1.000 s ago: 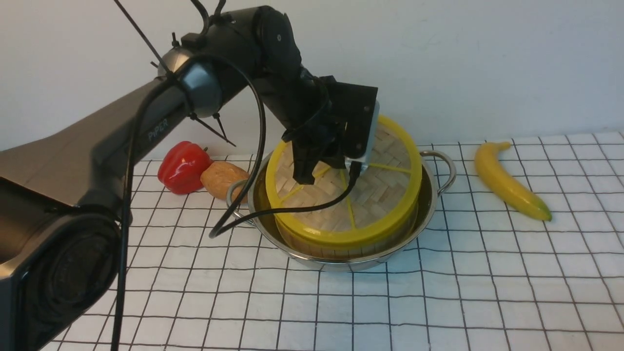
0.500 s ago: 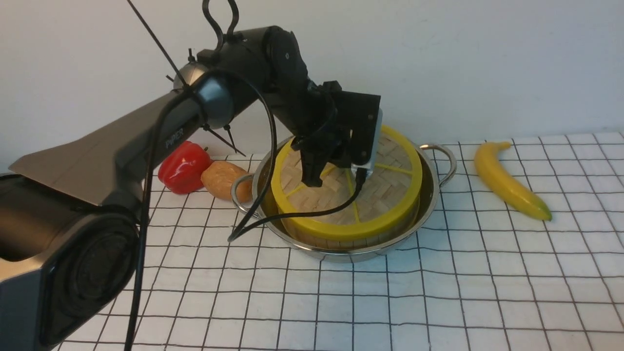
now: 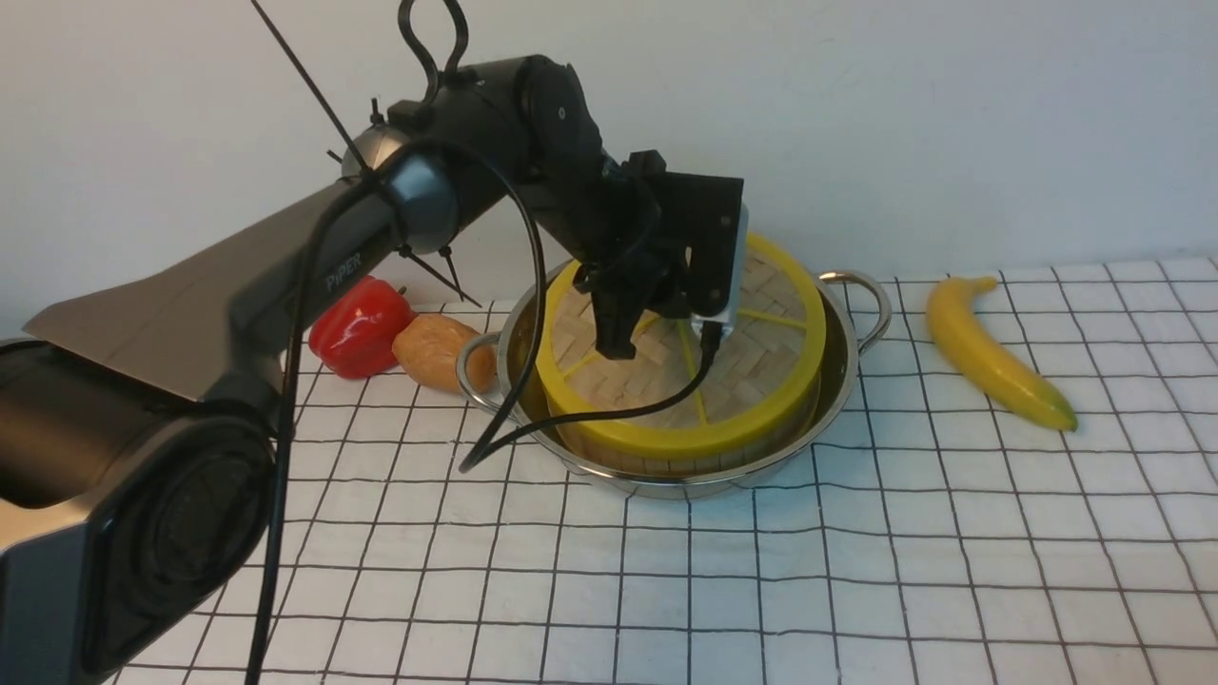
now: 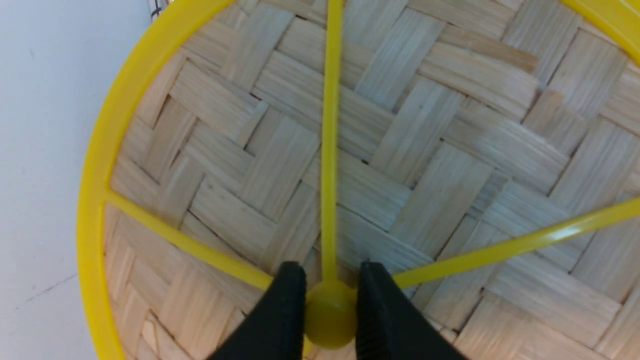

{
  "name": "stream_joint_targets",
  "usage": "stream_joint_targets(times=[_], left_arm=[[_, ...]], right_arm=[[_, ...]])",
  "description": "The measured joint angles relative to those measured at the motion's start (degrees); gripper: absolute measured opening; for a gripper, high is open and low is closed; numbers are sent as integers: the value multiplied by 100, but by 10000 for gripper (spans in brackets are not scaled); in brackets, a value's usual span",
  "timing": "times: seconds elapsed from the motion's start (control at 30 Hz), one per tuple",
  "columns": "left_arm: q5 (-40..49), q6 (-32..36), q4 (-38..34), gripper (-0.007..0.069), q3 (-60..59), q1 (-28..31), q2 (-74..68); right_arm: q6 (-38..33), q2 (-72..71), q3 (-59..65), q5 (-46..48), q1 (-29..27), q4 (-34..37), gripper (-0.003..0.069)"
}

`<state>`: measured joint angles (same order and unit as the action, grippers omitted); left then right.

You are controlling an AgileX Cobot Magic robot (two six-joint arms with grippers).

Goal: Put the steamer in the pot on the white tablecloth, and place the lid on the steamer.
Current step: 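Place the yellow bamboo steamer lid onto the steamer in the pot with the left gripper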

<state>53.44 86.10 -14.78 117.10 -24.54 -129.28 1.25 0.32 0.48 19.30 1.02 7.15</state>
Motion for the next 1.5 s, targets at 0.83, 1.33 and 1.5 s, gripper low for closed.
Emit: stream_joint_targets(times=[0.83, 1.33, 1.5], left_arm=[[82, -168, 55, 116, 247, 5, 57], [659, -515, 73, 116, 247, 1, 326], [693, -545, 75, 116, 247, 1, 326]], right_arm=[[0, 0, 0, 0, 0, 0, 240], [0, 0, 0, 0, 0, 0, 240], [0, 0, 0, 0, 0, 0, 240]])
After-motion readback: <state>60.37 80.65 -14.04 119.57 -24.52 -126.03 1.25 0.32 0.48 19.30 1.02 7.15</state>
